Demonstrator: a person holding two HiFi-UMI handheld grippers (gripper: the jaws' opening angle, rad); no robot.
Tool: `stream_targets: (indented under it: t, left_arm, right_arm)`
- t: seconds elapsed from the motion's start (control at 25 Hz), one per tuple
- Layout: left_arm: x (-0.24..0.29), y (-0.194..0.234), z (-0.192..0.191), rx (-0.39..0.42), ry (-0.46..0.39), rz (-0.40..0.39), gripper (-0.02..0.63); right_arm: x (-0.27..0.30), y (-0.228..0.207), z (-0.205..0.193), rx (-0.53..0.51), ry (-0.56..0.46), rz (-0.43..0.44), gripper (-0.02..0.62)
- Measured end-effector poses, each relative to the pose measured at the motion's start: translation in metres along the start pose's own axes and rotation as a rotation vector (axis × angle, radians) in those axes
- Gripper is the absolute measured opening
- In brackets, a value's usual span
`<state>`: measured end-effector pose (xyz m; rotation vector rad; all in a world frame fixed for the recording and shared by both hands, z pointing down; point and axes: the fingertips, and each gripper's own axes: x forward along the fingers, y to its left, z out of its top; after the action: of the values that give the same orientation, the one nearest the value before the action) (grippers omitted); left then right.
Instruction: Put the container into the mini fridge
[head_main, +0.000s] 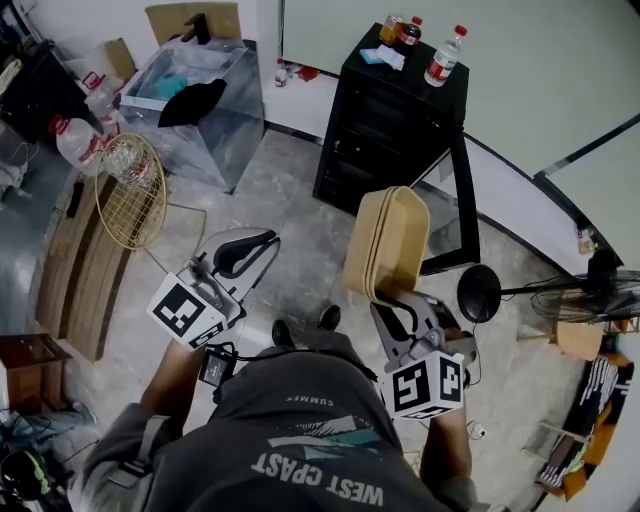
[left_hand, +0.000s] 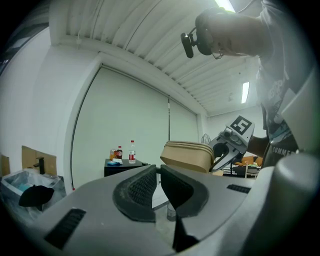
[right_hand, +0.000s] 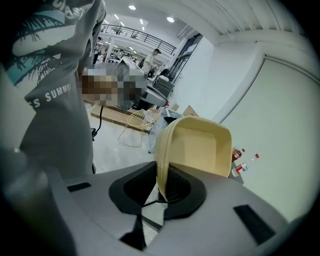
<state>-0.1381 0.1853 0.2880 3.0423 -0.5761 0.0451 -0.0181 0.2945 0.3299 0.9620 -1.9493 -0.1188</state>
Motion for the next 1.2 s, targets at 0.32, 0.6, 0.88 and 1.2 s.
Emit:
stream_targets:
  t: [0.32, 0.6, 0.88, 1.2]
  left_arm:
    - [0.02, 0.016, 0.007, 0.007, 0.012, 0.054, 0.04]
    - [0.047, 0.03, 0.007, 0.009, 0.023, 0.126, 0.04]
    - [0.065, 0.039, 0.006, 0.018, 0.03, 0.209, 0.04]
    - [0.087, 0.046, -0.013, 0.002, 0.045, 0.263, 0.04]
  right_arm:
    - [0.019, -0.036, -0.006, -0.014, -0.037, 0.032, 0.057]
    - [0.041, -0.072, -0.016, -0.05, -0.082, 0.079, 0.058]
    - [0.056, -0.098, -0.024, -0.084, -0.131, 0.128, 0.057]
    - [0.074, -0.115, -0.043, -0.11, -0.161, 0.175, 0.057]
